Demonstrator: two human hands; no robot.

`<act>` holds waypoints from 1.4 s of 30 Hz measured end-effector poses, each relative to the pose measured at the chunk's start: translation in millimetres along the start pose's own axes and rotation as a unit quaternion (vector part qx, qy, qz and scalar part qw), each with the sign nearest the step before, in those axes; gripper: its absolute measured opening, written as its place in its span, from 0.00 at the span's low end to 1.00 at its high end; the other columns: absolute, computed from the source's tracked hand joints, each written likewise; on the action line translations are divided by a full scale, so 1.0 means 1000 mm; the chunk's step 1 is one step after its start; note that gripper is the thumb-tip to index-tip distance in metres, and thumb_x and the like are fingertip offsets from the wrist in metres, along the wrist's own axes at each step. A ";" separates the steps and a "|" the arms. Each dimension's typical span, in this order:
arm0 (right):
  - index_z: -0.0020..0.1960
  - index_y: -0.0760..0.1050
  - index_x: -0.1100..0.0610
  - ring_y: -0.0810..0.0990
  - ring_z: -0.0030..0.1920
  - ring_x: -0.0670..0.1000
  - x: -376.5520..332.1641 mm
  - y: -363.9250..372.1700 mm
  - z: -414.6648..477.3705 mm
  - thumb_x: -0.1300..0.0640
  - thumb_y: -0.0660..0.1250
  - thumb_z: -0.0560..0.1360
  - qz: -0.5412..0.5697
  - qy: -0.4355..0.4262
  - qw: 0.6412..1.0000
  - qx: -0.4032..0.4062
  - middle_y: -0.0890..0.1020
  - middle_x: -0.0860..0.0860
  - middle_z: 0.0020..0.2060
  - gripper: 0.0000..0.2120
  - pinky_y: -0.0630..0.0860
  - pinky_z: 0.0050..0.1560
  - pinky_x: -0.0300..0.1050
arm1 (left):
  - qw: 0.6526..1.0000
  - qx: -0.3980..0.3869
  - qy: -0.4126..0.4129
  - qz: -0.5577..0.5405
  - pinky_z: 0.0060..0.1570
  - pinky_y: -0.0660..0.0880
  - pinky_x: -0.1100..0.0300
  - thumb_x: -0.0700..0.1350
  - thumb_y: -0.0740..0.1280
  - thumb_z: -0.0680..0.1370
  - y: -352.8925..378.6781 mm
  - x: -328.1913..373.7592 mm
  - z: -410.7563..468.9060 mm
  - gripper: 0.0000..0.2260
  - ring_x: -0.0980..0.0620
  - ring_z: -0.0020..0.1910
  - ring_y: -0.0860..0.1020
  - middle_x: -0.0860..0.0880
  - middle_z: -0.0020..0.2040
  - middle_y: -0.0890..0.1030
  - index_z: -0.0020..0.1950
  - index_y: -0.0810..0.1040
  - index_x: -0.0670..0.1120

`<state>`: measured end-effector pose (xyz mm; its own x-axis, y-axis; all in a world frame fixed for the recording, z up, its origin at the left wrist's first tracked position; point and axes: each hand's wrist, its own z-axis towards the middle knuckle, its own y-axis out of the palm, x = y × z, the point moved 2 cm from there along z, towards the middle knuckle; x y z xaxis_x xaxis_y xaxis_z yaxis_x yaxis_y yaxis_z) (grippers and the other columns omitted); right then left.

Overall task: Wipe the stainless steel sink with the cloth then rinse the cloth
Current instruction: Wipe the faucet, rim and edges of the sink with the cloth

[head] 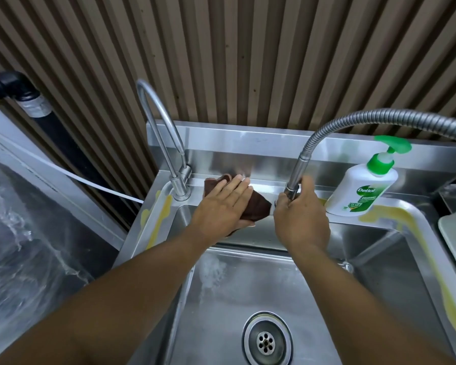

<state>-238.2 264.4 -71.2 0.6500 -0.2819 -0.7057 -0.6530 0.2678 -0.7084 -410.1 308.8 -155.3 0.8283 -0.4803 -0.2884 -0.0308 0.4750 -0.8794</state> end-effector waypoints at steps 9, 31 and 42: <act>0.53 0.64 0.47 0.73 0.43 0.57 0.001 0.000 -0.003 0.53 0.61 0.81 0.019 -0.007 1.000 0.001 0.77 0.50 0.44 0.06 0.67 0.42 0.49 | 0.997 -0.015 -0.066 0.023 0.73 0.65 0.41 0.70 0.66 0.72 -0.008 0.001 -0.006 0.40 0.39 0.74 0.69 0.43 0.75 0.72 0.73 0.72 0.42; 0.54 0.64 0.47 0.73 0.45 0.57 0.005 0.004 -0.001 0.53 0.61 0.81 0.032 -0.016 0.999 0.007 0.81 0.52 0.47 0.06 0.66 0.42 0.49 | 0.964 -0.078 -0.227 -0.115 0.75 0.59 0.41 0.61 0.49 0.81 -0.029 0.018 -0.009 0.32 0.43 0.79 0.61 0.45 0.79 0.65 0.78 0.66 0.44; 0.58 0.65 0.47 0.74 0.45 0.58 0.005 0.003 0.000 0.52 0.62 0.81 0.035 -0.008 0.999 0.001 0.82 0.52 0.49 0.08 0.67 0.44 0.50 | 0.954 -0.078 -0.244 -0.153 0.76 0.59 0.46 0.57 0.46 0.78 -0.030 0.018 -0.004 0.32 0.47 0.79 0.62 0.46 0.79 0.66 0.77 0.67 0.44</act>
<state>-237.1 264.0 -76.5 0.6088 -0.2475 -0.7537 -0.6963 0.2886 -0.6572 -396.1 283.1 -135.2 0.9726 -0.1597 0.1687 0.2033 0.2342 -0.9507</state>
